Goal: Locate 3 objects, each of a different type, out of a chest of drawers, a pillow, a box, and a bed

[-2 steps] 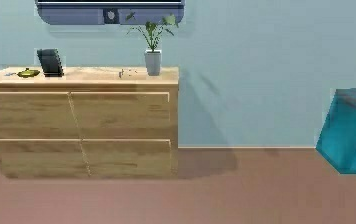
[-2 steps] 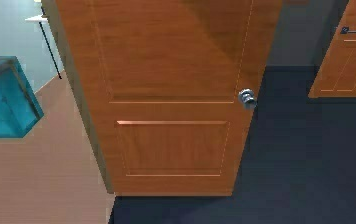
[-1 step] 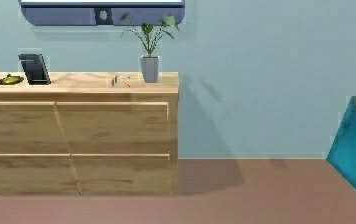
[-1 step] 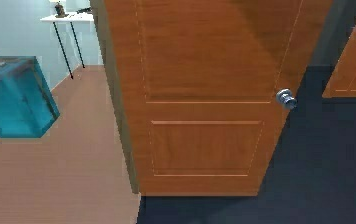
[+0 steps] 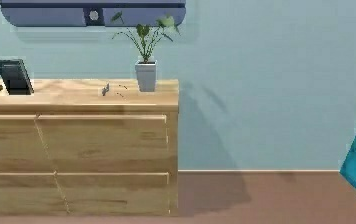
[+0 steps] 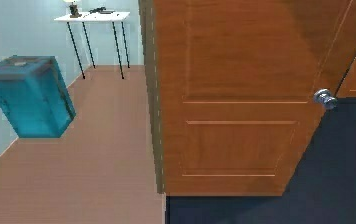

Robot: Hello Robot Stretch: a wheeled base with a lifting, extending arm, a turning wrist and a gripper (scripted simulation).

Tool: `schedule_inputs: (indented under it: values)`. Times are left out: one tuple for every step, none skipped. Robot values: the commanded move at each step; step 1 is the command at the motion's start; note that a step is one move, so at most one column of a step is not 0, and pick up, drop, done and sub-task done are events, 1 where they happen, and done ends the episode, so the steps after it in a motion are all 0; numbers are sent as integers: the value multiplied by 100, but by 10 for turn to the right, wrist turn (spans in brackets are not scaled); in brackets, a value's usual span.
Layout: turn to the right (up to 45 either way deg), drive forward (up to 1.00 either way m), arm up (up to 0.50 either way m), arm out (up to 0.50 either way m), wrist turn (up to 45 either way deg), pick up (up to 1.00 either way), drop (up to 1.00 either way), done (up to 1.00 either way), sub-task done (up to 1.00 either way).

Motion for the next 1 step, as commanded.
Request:
schedule_inputs:
  values:
    - [450,0,0,0,0,0,0,0,0]
